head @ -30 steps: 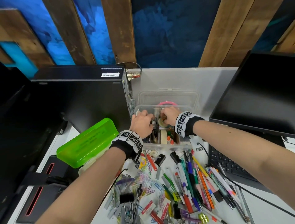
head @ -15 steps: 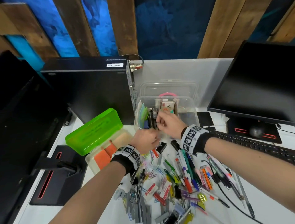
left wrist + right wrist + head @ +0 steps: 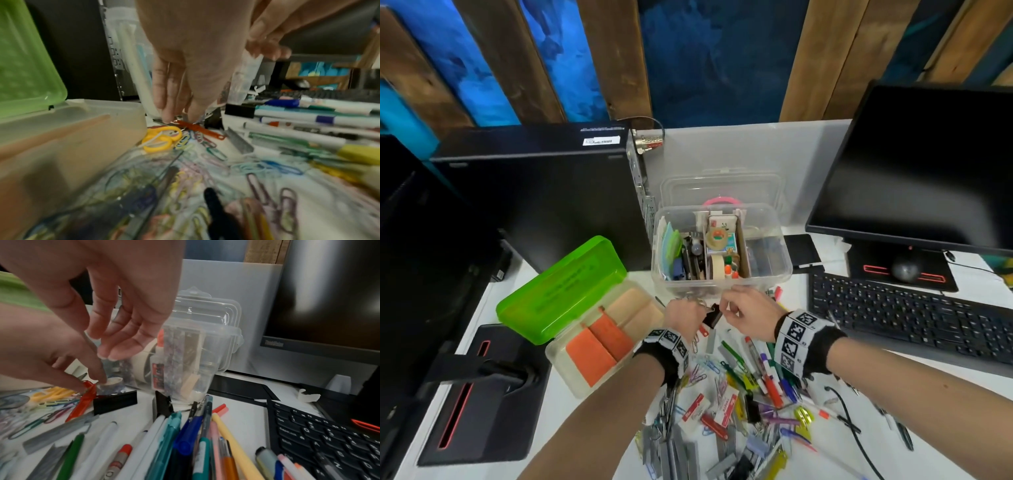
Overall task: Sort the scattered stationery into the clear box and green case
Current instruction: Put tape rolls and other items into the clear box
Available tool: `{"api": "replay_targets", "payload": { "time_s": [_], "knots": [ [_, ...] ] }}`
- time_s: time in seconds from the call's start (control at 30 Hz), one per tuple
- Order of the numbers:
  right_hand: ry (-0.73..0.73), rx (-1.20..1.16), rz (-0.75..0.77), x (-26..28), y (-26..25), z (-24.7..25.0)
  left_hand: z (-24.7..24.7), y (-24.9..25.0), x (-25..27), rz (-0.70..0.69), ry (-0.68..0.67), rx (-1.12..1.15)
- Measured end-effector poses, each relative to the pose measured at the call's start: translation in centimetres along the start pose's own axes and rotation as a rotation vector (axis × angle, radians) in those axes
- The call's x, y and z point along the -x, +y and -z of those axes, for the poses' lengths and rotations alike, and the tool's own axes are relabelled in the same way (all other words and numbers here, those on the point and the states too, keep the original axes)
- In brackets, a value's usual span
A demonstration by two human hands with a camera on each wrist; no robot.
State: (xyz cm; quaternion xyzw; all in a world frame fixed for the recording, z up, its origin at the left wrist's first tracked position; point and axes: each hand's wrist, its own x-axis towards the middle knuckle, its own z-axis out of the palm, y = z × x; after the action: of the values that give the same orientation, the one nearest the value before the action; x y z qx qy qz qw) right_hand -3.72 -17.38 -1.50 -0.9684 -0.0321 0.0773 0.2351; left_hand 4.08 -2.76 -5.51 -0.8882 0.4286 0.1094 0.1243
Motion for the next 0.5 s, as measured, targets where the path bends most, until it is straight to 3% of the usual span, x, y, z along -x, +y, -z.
{"api": "replay_targets", "payload": {
  "time_s": [0.3,0.5],
  "knots": [
    [0.050,-0.057,0.002,-0.3,0.1,1.4,-0.2,-0.6,0.3,0.018,-0.012,0.039],
    [0.155,-0.087,0.017,-1.7,0.6,4.8,2.7,-1.0,4.1,-0.198,0.105,0.188]
  ]
}}
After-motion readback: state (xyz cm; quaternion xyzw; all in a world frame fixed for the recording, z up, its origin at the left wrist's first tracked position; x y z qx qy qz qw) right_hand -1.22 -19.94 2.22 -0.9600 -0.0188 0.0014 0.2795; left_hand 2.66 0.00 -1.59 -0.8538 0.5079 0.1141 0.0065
